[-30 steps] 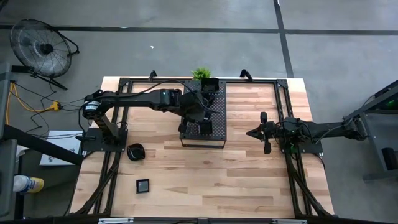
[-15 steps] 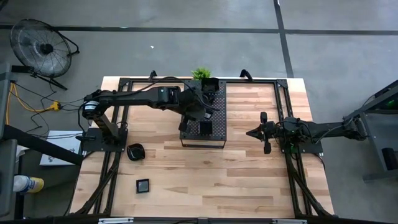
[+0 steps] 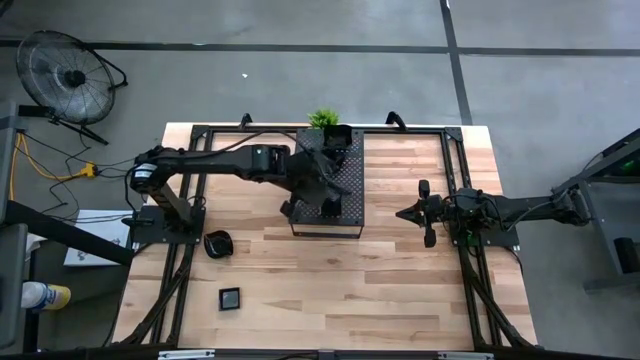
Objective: Pick & Place Mini shaped plates
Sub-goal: Stack the square plate on top of the square plate on the shelf
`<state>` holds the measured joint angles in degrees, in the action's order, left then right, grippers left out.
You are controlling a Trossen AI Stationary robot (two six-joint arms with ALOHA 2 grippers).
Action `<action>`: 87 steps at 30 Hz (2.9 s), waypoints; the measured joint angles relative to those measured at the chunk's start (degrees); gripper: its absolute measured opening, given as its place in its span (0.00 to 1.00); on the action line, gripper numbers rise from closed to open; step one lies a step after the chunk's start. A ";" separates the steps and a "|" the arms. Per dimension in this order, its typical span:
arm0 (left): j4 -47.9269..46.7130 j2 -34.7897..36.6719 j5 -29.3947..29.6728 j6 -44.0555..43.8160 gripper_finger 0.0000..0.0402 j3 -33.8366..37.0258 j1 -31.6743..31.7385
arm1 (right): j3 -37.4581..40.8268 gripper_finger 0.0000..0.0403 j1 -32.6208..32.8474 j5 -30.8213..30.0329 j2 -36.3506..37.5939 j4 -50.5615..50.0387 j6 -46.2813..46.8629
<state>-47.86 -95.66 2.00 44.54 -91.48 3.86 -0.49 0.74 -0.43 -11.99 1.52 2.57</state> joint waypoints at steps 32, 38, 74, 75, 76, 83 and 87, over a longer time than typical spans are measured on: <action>0.13 3.66 -15.04 36.23 0.00 0.84 -1.26 | 0.00 0.01 0.01 0.00 0.02 0.00 -0.02; 3.05 6.37 -16.92 41.20 0.00 6.03 -1.21 | 0.00 0.01 0.00 0.00 0.00 0.00 -0.01; 21.73 7.23 -29.48 55.73 0.00 21.02 12.25 | 0.00 0.01 0.00 0.00 0.00 -0.01 0.00; 21.60 7.21 -29.44 55.73 0.00 21.22 12.26 | 0.00 0.01 0.00 -0.02 0.00 -0.01 -0.02; 21.78 7.21 -29.46 55.73 0.00 21.24 12.28 | 0.00 0.01 0.01 0.00 0.00 -0.02 -0.01; 22.96 7.26 -29.55 55.71 0.00 21.64 12.25 | 0.00 0.01 0.01 0.00 0.00 -0.02 -0.01; 22.93 7.26 -29.79 55.51 0.00 21.64 12.25 | 0.00 0.01 0.01 0.00 0.02 -0.02 0.00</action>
<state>-24.93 -88.40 -27.79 100.06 -69.84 16.12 -0.49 0.75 -0.43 -11.97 1.50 2.57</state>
